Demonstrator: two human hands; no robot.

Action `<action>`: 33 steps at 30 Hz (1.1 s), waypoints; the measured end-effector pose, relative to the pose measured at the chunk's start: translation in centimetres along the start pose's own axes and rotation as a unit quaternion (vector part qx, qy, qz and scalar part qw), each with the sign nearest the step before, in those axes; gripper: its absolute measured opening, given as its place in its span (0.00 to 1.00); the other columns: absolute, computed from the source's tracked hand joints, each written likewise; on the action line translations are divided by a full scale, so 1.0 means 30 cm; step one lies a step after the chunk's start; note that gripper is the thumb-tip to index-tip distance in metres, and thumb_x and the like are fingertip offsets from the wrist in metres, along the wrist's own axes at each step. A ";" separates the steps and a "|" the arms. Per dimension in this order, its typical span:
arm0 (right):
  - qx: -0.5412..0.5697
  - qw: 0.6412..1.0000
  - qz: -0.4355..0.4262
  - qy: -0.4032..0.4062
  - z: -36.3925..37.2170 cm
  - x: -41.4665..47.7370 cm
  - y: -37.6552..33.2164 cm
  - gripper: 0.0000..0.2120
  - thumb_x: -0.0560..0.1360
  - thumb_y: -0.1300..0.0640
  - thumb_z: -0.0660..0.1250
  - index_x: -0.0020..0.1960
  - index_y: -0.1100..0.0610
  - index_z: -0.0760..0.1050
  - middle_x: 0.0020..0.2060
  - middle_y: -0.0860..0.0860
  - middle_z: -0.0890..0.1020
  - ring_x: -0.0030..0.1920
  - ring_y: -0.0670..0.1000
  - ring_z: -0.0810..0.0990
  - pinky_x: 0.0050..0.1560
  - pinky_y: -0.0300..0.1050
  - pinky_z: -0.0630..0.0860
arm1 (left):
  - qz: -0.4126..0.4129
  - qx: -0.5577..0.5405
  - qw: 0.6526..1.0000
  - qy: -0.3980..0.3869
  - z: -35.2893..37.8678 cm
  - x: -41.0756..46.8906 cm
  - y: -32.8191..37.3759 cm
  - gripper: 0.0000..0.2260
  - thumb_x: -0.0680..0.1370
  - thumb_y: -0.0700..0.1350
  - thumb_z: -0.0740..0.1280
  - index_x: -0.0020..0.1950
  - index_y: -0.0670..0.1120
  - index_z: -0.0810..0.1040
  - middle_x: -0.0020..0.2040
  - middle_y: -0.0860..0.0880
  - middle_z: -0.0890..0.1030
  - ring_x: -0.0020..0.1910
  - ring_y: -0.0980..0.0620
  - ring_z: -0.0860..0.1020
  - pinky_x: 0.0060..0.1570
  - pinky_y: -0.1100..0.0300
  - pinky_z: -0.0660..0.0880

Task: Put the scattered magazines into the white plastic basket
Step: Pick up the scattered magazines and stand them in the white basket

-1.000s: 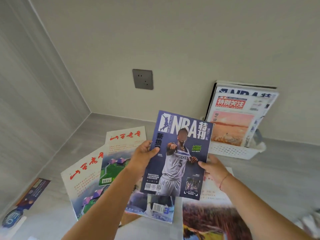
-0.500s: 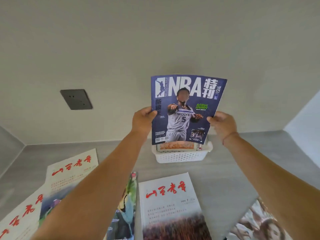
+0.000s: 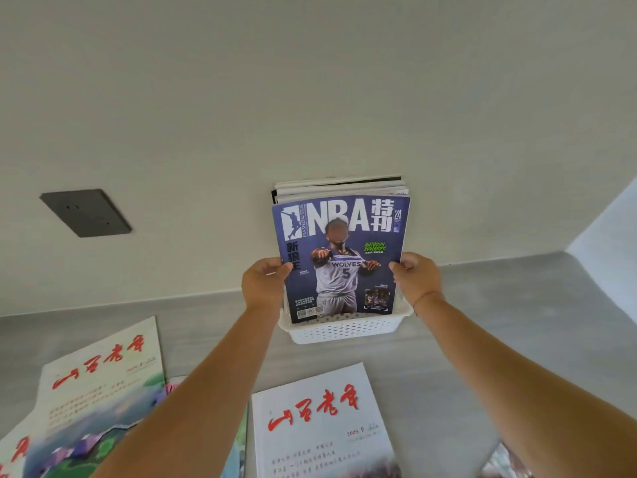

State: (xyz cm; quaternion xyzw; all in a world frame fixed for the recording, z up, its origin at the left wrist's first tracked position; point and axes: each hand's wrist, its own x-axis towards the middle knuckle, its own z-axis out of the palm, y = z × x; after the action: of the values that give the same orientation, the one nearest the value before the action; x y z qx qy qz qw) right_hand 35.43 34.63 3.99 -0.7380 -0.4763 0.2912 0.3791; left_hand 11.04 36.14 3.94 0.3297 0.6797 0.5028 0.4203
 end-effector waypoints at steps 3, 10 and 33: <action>-0.003 1.000 0.013 0.017 0.005 0.013 -0.003 0.06 0.74 0.58 0.64 0.44 0.61 0.76 0.41 0.58 0.83 0.46 0.60 0.80 0.47 0.47 0.74 | 0.001 0.016 1.000 0.018 0.010 0.007 0.001 0.06 0.70 0.43 0.74 0.41 0.46 0.78 0.44 0.45 0.83 0.45 0.44 0.82 0.51 0.48 0.79; -0.043 0.999 0.000 0.004 0.046 0.011 -0.004 0.10 0.76 0.57 0.62 0.53 0.61 0.74 0.50 0.59 0.81 0.44 0.57 0.75 0.44 0.44 0.71 | 0.000 0.062 0.998 0.006 0.008 0.006 -0.004 0.08 0.71 0.48 0.73 0.43 0.45 0.80 0.45 0.45 0.84 0.46 0.45 0.82 0.52 0.49 0.79; 0.023 0.951 -0.030 -0.306 0.573 -0.734 -0.193 0.10 0.73 0.57 0.67 0.52 0.56 0.70 0.45 0.52 0.77 0.48 0.53 0.76 0.47 0.42 0.70 | -0.119 0.203 0.961 0.145 -0.984 -0.335 -0.382 0.08 0.76 0.41 0.64 0.52 0.43 0.81 0.49 0.42 0.83 0.45 0.44 0.79 0.45 0.59 0.74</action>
State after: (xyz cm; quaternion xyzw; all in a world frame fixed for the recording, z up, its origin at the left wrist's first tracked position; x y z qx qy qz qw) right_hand 10.74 20.63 1.00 -0.5903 -0.5840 0.5024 0.2410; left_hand -11.60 12.22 -0.51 0.2479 0.8556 0.3430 0.2980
